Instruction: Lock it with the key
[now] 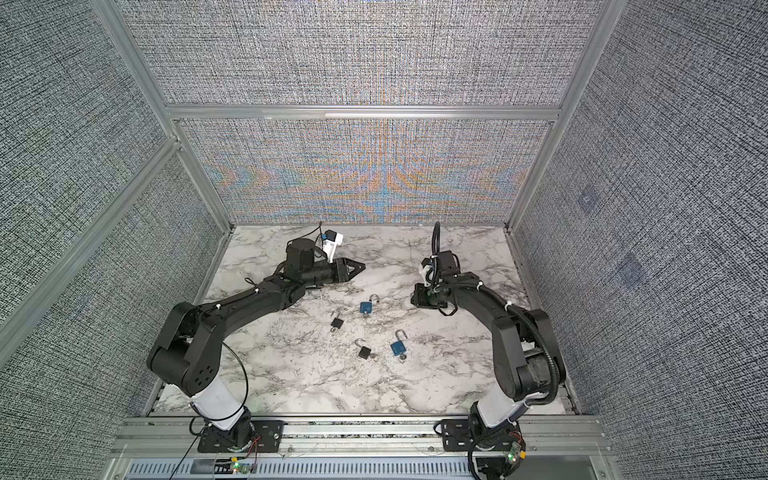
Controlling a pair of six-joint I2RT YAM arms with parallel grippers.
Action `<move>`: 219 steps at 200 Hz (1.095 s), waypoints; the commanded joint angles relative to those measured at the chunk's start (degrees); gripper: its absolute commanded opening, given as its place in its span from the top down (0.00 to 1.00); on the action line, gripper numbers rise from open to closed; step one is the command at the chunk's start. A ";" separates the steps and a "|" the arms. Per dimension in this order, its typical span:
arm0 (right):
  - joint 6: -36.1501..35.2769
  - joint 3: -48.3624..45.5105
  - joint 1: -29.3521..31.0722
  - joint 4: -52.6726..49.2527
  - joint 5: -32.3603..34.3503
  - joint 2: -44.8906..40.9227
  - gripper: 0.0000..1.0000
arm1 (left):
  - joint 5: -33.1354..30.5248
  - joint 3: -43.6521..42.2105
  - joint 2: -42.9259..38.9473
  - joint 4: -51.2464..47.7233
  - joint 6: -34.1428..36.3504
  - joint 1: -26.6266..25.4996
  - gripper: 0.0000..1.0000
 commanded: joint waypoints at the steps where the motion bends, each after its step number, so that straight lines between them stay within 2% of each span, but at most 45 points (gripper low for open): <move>1: 0.55 -1.55 3.86 -2.57 5.80 -3.83 0.76 | -1.27 -1.48 -1.52 -1.74 1.92 0.10 0.61; 51: 1.96 -2.89 16.30 -9.36 17.67 -12.29 0.70 | -2.40 -7.51 -5.95 -0.59 0.24 0.04 0.62; 77: 4.24 -4.05 21.79 -11.12 18.94 -12.78 0.64 | -3.23 -10.76 -8.79 -0.10 -0.73 0.10 0.62; 96: 5.96 -5.34 24.83 -11.45 19.54 -12.34 0.54 | -3.16 -13.29 -10.66 0.98 -1.74 0.06 0.62; 121: 7.37 -7.30 28.41 -11.26 21.86 -11.70 0.52 | -2.97 -16.87 -13.57 3.91 -4.05 0.04 0.61; 162: 8.17 -9.06 30.99 -9.81 23.03 -9.11 0.52 | -3.71 -19.69 -17.45 3.64 -4.71 0.06 0.60; 219: 8.90 -10.46 31.07 -6.25 23.71 -6.47 0.51 | -4.81 -20.89 -20.11 2.65 -4.73 0.10 0.60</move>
